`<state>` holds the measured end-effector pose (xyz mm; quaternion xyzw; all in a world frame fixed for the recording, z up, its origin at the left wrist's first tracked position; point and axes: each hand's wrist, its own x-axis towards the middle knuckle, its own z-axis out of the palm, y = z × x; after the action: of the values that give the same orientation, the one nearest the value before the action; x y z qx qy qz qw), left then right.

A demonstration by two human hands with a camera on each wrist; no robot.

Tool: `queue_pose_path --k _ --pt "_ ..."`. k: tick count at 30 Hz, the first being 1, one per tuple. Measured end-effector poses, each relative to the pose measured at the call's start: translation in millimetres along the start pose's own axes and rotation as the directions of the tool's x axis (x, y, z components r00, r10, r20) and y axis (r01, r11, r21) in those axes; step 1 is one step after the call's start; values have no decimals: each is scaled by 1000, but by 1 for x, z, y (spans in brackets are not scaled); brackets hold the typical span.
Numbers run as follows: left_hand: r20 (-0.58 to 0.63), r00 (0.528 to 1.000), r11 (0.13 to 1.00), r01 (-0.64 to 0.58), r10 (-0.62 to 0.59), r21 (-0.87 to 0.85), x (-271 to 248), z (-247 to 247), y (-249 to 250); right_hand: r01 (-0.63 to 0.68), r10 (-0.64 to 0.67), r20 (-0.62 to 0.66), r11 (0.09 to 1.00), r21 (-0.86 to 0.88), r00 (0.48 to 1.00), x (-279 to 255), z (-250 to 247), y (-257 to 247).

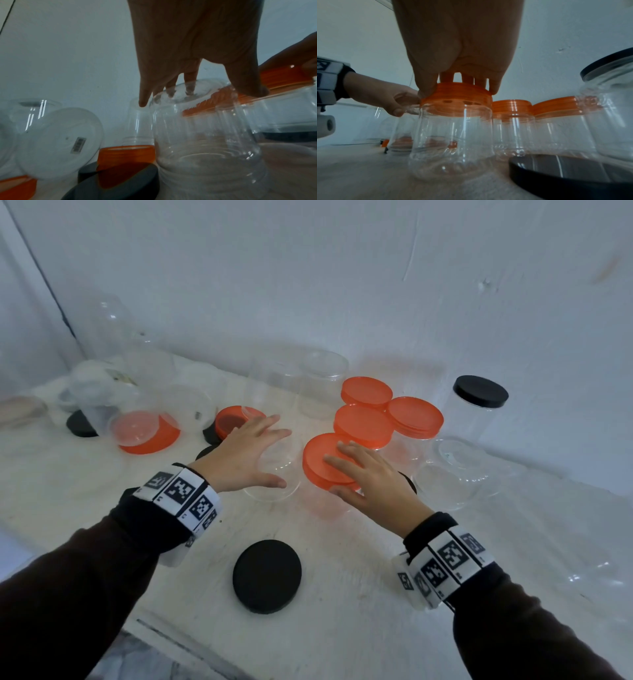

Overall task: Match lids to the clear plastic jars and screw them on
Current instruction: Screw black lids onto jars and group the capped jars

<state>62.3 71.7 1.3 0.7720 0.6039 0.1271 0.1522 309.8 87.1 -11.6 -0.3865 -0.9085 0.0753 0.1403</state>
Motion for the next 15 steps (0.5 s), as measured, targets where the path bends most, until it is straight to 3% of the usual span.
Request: queue_pose_path --k 2,5,7,11,15 --pt "-77 995 998 -66 66 -1 -7 -2 5 3 -3 -12 1000 -7 1000 1 2 1" --pt "-224 949 971 -237 222 -43 -28 -4 23 6 -5 -32 1000 1 999 2 3 2" --pt "-193 933 942 -325 304 -83 -45 -2 34 21 -21 -54 1000 -1 998 3 4 2" --pt "104 912 914 -384 397 -128 -70 15 43 33 -34 -62 999 -10 998 4 7 2" --pt "471 818 924 -383 330 17 -79 33 45 25 -25 -42 1000 8 999 2 6 1"
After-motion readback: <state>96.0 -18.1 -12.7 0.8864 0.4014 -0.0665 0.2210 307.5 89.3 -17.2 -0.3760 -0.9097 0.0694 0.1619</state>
